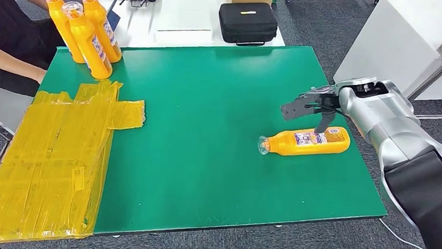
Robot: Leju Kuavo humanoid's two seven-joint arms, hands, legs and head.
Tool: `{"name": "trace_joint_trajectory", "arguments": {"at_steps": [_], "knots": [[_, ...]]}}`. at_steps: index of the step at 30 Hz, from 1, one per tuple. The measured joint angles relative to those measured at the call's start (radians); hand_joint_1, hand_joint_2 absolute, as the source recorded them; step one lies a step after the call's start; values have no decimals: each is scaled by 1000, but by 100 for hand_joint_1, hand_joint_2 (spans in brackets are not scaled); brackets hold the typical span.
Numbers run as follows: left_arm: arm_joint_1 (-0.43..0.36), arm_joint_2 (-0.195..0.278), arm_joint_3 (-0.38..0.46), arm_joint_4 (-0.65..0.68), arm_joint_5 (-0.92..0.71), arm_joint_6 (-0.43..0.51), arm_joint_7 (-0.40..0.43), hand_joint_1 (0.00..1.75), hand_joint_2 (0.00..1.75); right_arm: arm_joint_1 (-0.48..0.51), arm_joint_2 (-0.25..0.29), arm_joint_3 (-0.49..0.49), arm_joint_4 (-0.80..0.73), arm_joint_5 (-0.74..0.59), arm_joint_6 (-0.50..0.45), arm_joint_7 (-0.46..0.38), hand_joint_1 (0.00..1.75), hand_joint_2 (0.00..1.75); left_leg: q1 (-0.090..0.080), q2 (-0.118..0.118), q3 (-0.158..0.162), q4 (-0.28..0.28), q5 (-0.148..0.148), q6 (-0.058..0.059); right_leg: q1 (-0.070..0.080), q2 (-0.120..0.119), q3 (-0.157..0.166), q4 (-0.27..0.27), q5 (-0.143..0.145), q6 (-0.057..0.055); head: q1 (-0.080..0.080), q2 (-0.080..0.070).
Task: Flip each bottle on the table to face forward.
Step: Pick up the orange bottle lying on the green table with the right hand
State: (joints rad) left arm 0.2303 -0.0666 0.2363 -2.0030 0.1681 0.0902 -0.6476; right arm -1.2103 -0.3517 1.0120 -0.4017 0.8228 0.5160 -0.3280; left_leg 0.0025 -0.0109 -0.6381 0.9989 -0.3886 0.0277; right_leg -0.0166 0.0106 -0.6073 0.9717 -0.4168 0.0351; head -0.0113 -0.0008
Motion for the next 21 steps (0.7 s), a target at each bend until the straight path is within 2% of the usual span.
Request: {"name": "trace_joint_trajectory", "arguments": {"at_steps": [8,13,17,21], "knots": [[-4,-2,27,-4,10,3,3,0,0,4,23,79,48,-18,2,17,0,175,0,0,0,0,0,0,0,0,0,0,0,0,0,0],[-1,-2,27,-4,10,14,3,0,0,27,15,117,74,-24,-52,70,0,175,0,-1,0,0,0,0,0,0,0,0,0,0,0,0],[11,-1,16,-5,8,19,3,0,0,66,-22,131,98,-49,-98,118,0,175,0,-4,0,0,0,0,0,-3,0,-1,0,0,0,0],[11,1,-2,-5,7,18,3,0,0,110,-73,132,114,-67,-118,123,0,175,0,-6,-1,0,0,0,0,-4,1,-1,0,0,0,0]]}}
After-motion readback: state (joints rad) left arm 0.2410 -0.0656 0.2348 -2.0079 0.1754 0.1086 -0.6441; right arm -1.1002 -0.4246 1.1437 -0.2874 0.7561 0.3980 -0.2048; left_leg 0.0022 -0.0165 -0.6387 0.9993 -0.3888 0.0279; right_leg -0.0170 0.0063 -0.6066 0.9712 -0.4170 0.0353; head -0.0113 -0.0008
